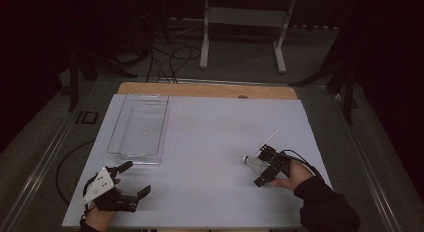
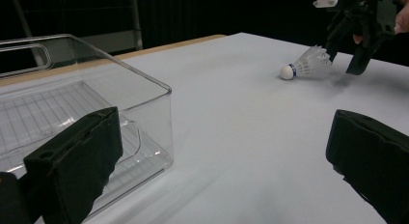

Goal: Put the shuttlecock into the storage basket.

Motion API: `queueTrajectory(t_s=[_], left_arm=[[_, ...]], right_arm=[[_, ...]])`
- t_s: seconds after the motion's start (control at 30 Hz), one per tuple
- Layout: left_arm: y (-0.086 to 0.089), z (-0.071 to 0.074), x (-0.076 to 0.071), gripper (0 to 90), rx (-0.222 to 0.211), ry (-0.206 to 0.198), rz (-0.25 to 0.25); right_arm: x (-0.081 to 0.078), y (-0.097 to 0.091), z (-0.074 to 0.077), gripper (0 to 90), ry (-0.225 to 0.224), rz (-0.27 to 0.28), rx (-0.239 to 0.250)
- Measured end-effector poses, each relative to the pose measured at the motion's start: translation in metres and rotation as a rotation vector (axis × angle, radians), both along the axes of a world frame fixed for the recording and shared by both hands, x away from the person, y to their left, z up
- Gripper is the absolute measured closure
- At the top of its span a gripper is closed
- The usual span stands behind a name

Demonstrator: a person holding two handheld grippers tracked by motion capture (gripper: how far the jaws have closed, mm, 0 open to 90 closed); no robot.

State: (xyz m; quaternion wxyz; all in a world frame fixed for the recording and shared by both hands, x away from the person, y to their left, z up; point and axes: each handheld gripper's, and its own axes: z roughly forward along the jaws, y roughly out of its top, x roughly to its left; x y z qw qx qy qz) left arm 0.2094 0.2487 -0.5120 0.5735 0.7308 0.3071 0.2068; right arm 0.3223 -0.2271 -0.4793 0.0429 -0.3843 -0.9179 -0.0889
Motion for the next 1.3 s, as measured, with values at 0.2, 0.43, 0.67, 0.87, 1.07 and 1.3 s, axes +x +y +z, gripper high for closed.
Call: queueTrajectory(t_s=[0.2,0.43,0.67,0.87,1.07,1.3], left_arm=[[0.0,0.0,0.0,0.1,-0.001,0.0,0.0],[0.0,0.0,0.0,0.1,0.0,0.001,-0.001],[0.0,0.0,0.0,0.1,-0.002,0.002,0.0],[0.0,0.0,0.0,0.1,-0.003,0.002,-0.001],[0.0,0.0,0.0,0.1,-0.002,0.002,-0.002],[0.0,-0.001,0.001,0.1,0.0,0.002,-0.004]], right_arm=[[0.006,0.001,0.0,22.9,-0.002,-0.015,0.02],[0.012,0.004,0.001,34.6,-0.038,-0.023,0.006],[0.018,0.008,0.001,43.6,-0.045,-0.031,0.004],[0.023,0.009,-0.002,49.5,-0.043,-0.037,0.011],[0.025,0.011,-0.005,53.0,-0.038,-0.037,0.016],[0.026,0.012,-0.008,62.4,-0.032,-0.035,0.017]])
